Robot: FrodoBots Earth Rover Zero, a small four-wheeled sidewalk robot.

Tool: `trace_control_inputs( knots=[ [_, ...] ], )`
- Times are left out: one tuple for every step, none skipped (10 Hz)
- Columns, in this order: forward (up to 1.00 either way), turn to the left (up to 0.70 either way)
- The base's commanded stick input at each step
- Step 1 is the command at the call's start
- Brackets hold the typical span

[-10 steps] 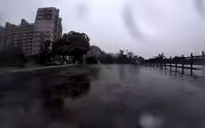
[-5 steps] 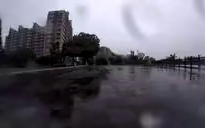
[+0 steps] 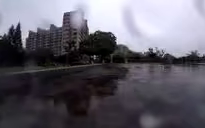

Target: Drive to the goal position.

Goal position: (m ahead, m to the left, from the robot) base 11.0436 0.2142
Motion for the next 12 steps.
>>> trace_control_inputs(
  knots=[
    [1.00,0.00],
    [1.00,0.00],
    [1.00,0.00],
    [1.00,0.00],
    [1.00,0.00],
    [1.00,0.00],
    [1.00,0.00],
    [1.00,0.00],
    [1.00,0.00],
    [1.00,0.00],
    [1.00,0.00],
    [1.00,0.00]
  ],
)
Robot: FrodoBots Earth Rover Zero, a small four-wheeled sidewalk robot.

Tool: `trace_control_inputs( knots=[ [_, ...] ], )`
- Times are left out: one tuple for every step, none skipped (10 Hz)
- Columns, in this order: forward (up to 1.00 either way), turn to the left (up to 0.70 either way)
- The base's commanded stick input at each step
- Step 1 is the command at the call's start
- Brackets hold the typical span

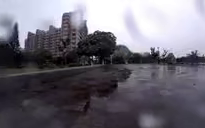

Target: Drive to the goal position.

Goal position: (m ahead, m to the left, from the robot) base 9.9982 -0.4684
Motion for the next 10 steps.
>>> trace_control_inputs(
  knots=[
    [1.00,0.00],
    [1.00,0.00],
    [1.00,0.00],
    [1.00,0.00],
    [1.00,0.00],
    [1.00,0.00],
    [1.00,0.00],
    [1.00,0.00],
    [1.00,0.00],
    [1.00,0.00]
  ],
)
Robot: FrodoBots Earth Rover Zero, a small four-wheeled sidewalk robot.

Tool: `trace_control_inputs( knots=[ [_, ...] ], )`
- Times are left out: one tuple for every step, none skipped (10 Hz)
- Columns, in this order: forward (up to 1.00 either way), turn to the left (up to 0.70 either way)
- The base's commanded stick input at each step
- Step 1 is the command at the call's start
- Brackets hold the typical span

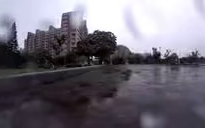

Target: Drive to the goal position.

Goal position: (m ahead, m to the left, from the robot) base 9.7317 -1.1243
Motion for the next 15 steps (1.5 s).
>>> trace_control_inputs(
  knots=[
    [1.00,0.00],
    [1.00,0.00],
    [1.00,0.00],
    [1.00,0.00],
    [1.00,0.00],
    [1.00,0.00],
    [1.00,0.00],
    [1.00,0.00],
    [1.00,0.00],
    [1.00,0.00],
    [1.00,0.00],
    [1.00,0.00],
    [1.00,0.00],
    [1.00,0.00],
    [1.00,0.00]
  ],
)
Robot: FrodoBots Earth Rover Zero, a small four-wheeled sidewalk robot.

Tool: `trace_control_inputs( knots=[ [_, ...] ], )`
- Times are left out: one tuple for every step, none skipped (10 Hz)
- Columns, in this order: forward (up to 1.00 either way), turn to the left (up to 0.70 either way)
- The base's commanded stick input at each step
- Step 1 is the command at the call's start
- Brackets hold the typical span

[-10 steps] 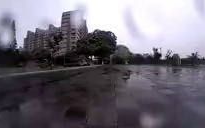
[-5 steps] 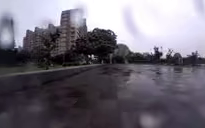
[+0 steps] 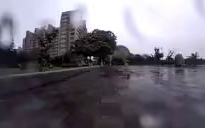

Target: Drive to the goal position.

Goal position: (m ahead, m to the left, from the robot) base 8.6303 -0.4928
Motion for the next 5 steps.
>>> trace_control_inputs(
  knots=[
    [1.00,0.00],
    [1.00,0.00],
    [1.00,0.00],
    [1.00,0.00],
    [1.00,0.00]
  ],
)
